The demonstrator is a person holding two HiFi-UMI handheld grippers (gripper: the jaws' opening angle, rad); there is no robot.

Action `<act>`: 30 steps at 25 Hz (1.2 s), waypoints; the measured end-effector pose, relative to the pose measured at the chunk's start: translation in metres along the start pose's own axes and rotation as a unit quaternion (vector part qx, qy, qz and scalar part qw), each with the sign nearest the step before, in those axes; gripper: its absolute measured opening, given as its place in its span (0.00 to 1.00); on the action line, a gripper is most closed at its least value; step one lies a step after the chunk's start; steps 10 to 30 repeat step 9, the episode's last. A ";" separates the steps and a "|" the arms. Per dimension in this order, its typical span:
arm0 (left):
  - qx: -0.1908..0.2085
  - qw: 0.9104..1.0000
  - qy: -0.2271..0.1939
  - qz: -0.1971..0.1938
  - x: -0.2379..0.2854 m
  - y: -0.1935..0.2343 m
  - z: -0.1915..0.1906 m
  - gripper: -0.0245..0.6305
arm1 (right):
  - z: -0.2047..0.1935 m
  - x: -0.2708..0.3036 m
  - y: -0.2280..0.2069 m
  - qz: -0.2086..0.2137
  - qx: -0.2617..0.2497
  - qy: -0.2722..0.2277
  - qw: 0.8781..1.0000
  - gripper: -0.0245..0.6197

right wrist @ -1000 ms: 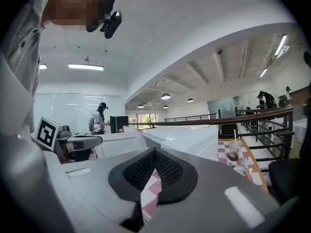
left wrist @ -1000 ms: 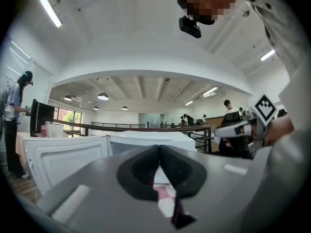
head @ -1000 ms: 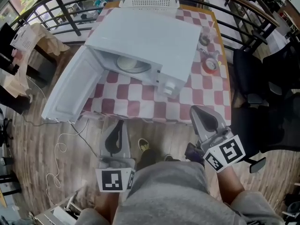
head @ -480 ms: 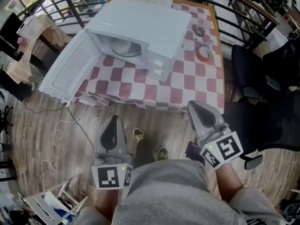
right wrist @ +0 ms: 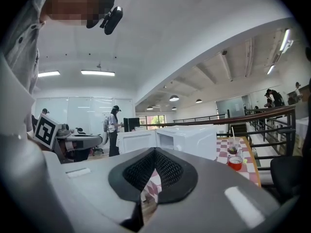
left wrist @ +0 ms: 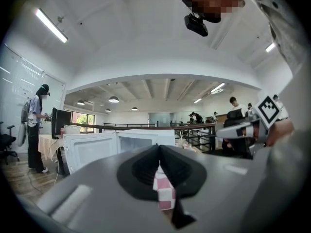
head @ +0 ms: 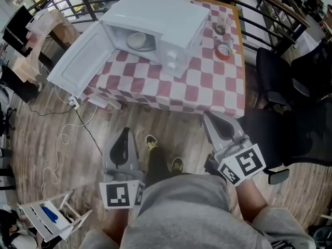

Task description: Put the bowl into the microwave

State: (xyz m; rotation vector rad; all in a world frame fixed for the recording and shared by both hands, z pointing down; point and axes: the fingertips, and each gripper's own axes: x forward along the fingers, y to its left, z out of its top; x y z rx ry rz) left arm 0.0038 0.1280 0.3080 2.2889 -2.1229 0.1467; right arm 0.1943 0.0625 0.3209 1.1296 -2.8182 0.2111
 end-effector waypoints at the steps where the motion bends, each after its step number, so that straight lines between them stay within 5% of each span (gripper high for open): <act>1: 0.001 1.000 0.000 0.002 -0.003 -0.001 0.000 0.05 | 0.000 -0.002 0.002 0.001 -0.001 0.000 1.000 0.04; 30: 0.003 1.000 -0.005 0.006 -0.017 -0.009 -0.004 0.05 | -0.004 -0.015 0.009 0.010 -0.011 -0.005 1.000 0.04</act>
